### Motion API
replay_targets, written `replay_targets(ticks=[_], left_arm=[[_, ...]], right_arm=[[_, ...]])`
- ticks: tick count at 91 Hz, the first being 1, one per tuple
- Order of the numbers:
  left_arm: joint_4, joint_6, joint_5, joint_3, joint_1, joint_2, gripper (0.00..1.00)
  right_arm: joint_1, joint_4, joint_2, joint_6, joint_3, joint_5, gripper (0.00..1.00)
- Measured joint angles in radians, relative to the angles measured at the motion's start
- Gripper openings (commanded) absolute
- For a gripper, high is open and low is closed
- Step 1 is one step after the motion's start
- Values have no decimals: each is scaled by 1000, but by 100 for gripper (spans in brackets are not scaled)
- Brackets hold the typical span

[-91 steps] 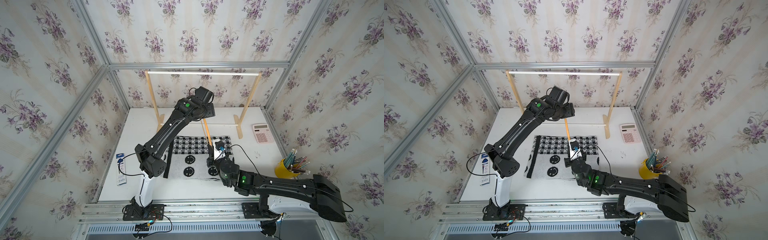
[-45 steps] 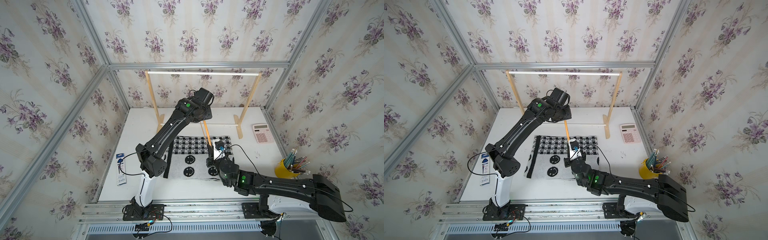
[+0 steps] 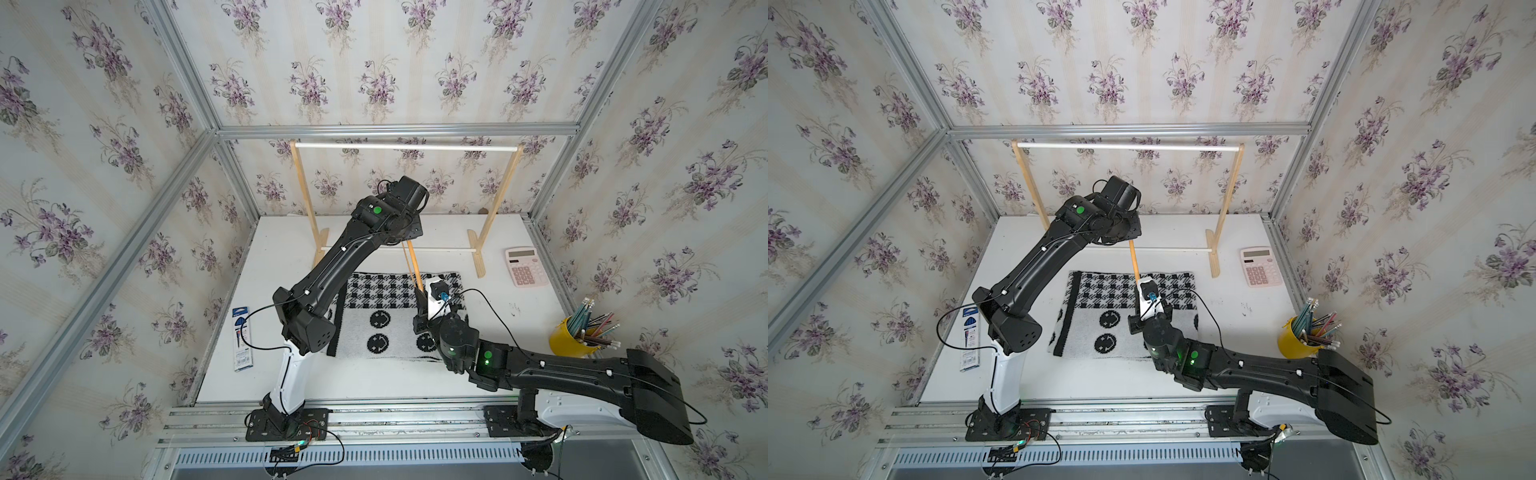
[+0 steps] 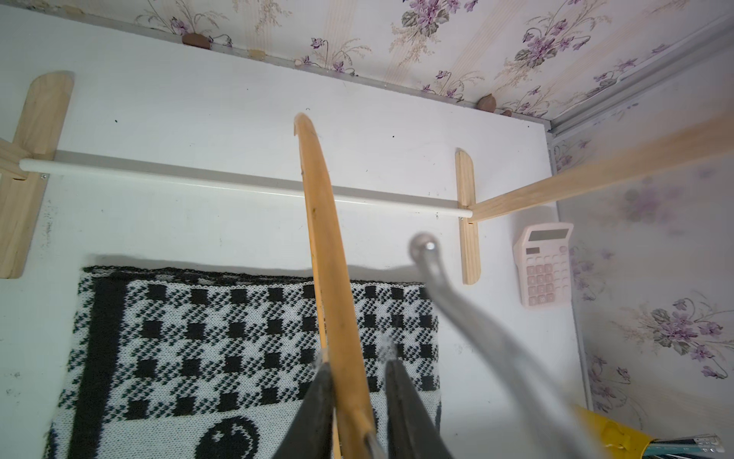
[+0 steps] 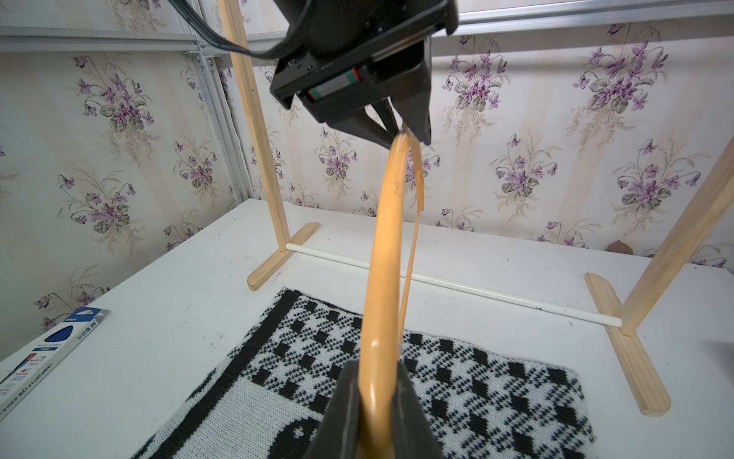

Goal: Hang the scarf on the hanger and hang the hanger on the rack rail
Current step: Pick up the hanger from the clothesline.

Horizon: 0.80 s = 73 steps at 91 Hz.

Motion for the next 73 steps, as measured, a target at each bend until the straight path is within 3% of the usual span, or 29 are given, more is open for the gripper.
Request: replay_targets(ticks=[25,32,41,73], left_arm=[[-1,-3,-13,11,0,14,28],[-1,-7,-14,13,0,17,23],[1,-35,-13,17,-1,20,0],[1,-81,-12,18,-5,24,0]], right_arm=[[-2,0,0,-2,-1,0,0],[-2,0,-1,-1,-1,0,0],[-2,0,-8,-7,-2,-15,0],[-2,-22,-21,-18,-7,-21,3]])
